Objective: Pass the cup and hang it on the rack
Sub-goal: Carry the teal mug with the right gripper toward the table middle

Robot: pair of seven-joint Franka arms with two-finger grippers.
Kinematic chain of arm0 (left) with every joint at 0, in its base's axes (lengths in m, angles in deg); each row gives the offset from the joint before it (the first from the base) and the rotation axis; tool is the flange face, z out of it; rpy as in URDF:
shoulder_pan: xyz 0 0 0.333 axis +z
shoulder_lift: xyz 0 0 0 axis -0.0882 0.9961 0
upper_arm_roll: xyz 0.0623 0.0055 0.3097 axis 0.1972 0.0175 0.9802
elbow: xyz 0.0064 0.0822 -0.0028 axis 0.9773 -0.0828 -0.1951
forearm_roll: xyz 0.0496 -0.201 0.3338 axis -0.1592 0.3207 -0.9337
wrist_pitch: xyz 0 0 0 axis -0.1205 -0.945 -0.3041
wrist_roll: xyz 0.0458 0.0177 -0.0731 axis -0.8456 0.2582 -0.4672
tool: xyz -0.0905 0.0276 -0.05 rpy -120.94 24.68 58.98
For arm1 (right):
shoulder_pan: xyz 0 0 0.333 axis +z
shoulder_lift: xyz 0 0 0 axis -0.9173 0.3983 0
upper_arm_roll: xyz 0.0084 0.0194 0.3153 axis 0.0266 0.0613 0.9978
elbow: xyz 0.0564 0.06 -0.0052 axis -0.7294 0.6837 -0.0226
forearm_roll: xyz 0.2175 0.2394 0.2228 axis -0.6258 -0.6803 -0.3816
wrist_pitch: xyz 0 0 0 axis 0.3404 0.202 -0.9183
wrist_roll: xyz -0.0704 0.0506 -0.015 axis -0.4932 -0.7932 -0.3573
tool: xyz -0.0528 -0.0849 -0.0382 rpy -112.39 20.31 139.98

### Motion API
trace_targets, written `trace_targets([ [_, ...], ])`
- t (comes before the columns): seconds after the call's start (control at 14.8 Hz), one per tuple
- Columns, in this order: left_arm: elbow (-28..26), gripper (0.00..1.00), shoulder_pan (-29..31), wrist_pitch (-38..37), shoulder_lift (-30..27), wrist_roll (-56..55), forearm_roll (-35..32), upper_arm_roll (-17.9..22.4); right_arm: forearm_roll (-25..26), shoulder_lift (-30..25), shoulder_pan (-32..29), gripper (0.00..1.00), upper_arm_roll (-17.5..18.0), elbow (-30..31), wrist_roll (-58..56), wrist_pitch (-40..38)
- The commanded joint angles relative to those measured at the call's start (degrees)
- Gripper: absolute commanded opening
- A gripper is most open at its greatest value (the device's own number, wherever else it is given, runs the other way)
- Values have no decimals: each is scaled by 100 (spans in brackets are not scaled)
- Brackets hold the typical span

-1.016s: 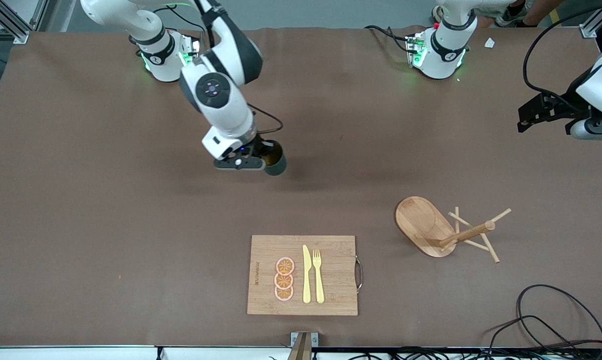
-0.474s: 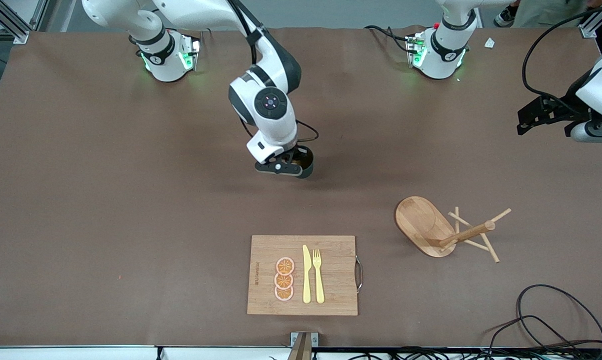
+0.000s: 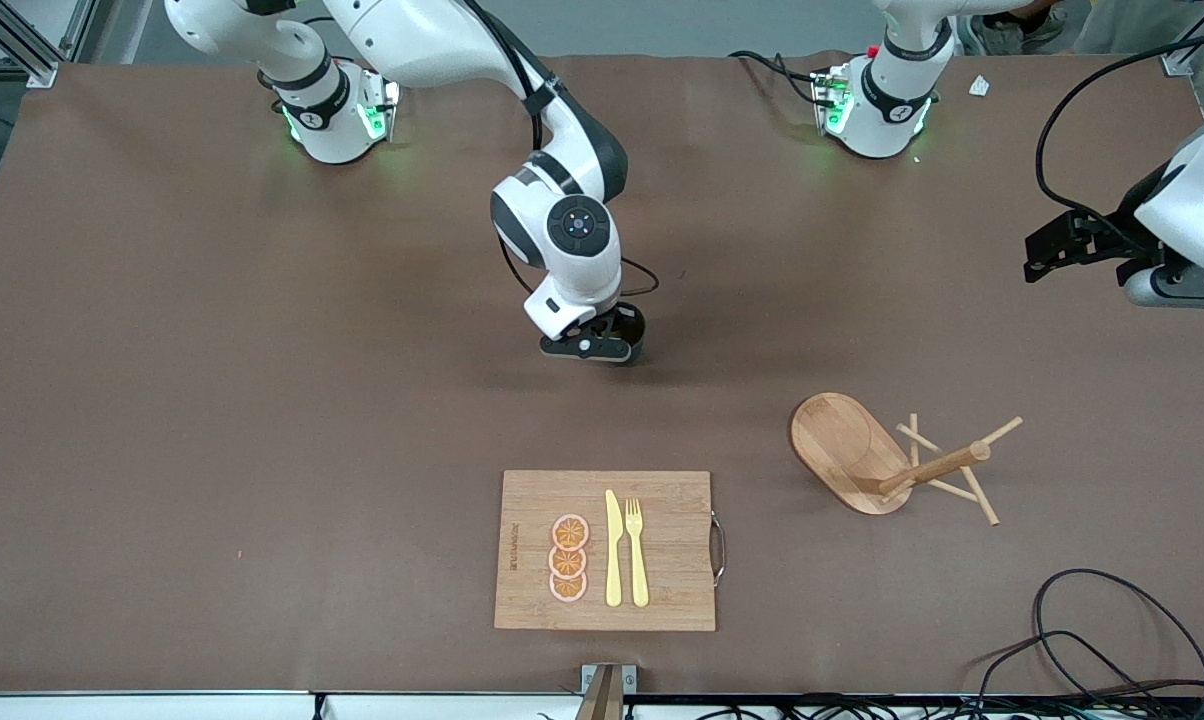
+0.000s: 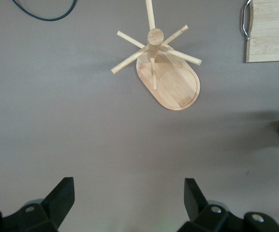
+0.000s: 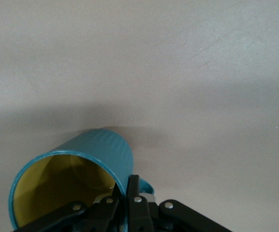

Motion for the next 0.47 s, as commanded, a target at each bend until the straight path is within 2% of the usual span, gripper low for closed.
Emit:
trace_targets([
  [0.0, 94, 100, -54, 14, 16, -338, 5, -53, 116, 49, 101, 2, -76, -101, 86, 69],
  [0.07, 94, 100, -54, 14, 16, -583, -12, -71, 125, 57, 101, 10, -67, -92, 95, 105],
  [0.14, 94, 100, -63, 14, 16, -751, -39, -80, 99, 57, 101, 29, -67, -92, 121, 105],
  [0.2, 94, 100, -63, 6, 16, -762, -39, -89, 98, 49, 101, 99, -67, -92, 122, 105],
  [0.41, 94, 100, -54, 5, 7, -753, -21, -89, 116, -4, 75, 100, -76, -101, 8, 53],
])
